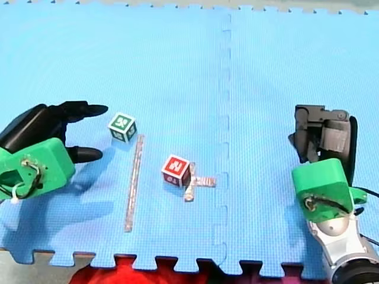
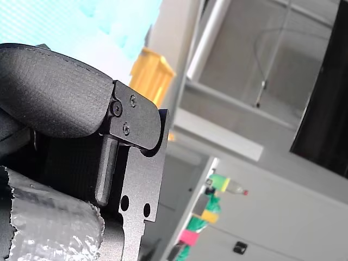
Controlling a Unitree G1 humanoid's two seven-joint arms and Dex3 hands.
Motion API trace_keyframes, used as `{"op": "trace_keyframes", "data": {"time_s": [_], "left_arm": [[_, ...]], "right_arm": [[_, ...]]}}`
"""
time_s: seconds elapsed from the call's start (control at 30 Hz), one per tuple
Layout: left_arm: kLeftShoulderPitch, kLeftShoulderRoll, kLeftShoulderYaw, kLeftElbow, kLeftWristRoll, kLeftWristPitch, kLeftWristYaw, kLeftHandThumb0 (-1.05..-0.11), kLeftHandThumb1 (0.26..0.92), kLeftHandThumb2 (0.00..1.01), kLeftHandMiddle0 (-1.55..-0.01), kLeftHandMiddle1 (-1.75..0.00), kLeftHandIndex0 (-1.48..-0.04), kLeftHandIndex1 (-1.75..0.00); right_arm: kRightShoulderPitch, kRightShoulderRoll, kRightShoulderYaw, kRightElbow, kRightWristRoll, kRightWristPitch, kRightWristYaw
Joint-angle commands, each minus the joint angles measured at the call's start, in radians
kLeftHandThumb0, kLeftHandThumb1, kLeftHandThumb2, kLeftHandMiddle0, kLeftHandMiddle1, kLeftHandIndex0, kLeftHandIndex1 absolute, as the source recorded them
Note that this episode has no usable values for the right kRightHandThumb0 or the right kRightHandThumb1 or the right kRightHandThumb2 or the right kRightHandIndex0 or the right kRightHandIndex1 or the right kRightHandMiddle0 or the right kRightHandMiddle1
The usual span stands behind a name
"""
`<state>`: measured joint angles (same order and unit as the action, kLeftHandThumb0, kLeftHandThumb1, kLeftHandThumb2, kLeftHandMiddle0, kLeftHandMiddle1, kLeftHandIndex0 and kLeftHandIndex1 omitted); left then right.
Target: Stack cube left
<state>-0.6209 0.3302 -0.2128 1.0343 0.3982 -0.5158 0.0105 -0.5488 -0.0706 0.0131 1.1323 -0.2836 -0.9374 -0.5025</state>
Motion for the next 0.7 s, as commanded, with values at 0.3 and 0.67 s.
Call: {"op": "trace_keyframes", "data": {"time_s": [0.3, 0.67], "left_arm": [[-0.121, -0.033, 0.006, 0.198, -0.024, -0.016, -0.050, -1.048, 0.893, 0.00, -0.90, -0.77, -0.43, 0.00], [-0.185, -0.037, -0.046, 0.267, 0.041, 0.027, -0.026, -1.048, 0.905, 0.01, -0.72, -0.06, -0.41, 0.00]], "right_arm": [[0.005, -0.017, -0.013, 0.002, 0.016, -0.019, 0.004], [0.018, -0.021, -0.006, -0.005, -0.007, 0.000, -0.037]]}}
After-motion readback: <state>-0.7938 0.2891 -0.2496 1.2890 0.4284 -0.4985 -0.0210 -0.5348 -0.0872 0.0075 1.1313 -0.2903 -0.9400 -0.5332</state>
